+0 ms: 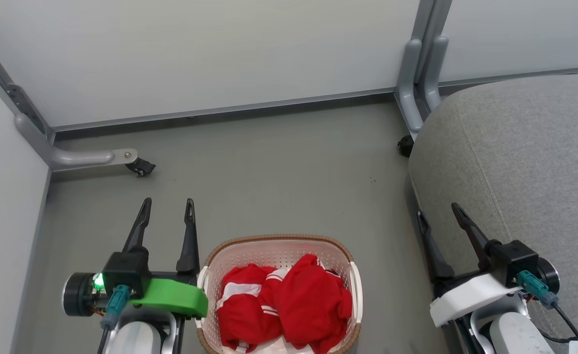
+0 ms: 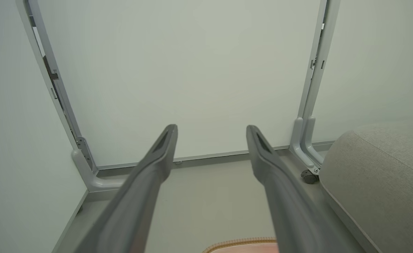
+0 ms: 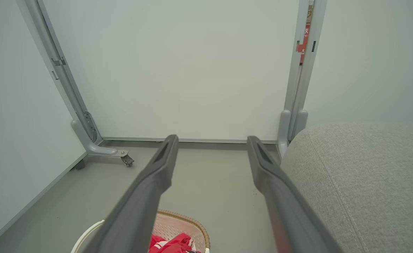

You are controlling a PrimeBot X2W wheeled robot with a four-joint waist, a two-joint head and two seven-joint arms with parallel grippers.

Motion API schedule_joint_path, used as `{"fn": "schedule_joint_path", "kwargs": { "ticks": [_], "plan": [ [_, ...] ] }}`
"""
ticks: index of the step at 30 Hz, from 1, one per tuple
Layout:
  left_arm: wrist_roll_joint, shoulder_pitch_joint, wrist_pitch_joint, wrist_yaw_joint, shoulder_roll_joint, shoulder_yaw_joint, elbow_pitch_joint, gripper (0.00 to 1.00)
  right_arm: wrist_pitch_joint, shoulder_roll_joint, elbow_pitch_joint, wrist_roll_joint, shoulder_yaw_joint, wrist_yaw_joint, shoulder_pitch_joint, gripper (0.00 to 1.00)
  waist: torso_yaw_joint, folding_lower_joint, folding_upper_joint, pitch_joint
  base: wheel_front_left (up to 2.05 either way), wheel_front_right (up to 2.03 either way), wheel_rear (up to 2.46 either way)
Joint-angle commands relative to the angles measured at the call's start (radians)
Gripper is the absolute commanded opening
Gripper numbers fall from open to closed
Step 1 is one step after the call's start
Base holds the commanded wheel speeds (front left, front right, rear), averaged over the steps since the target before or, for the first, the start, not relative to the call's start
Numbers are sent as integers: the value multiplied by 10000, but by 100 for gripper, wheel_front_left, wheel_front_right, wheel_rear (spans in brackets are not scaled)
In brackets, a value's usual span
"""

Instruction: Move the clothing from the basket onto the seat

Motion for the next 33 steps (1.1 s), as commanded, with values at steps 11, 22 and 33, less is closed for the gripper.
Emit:
{"fn": "schedule_joint_path", "kwargs": {
  "ticks": [11,22,33],
  "plan": [
    [391,-989,-26,-563,66,-126,693,100,-47,-49,-274,149,301,-3,-812,100,-758,0,0,1210,0,0,0],
    [736,-2207,-26,-957,220,-409,1618,100,-48,-46,-820,311,669,-3,-1900,100,-1675,0,0,3055,0,0,0],
    [1168,-3677,-26,-1270,700,-1111,3030,100,-38,-39,-1321,676,895,-3,-3004,100,-2660,0,0,4942,0,0,0]
  ]
}}
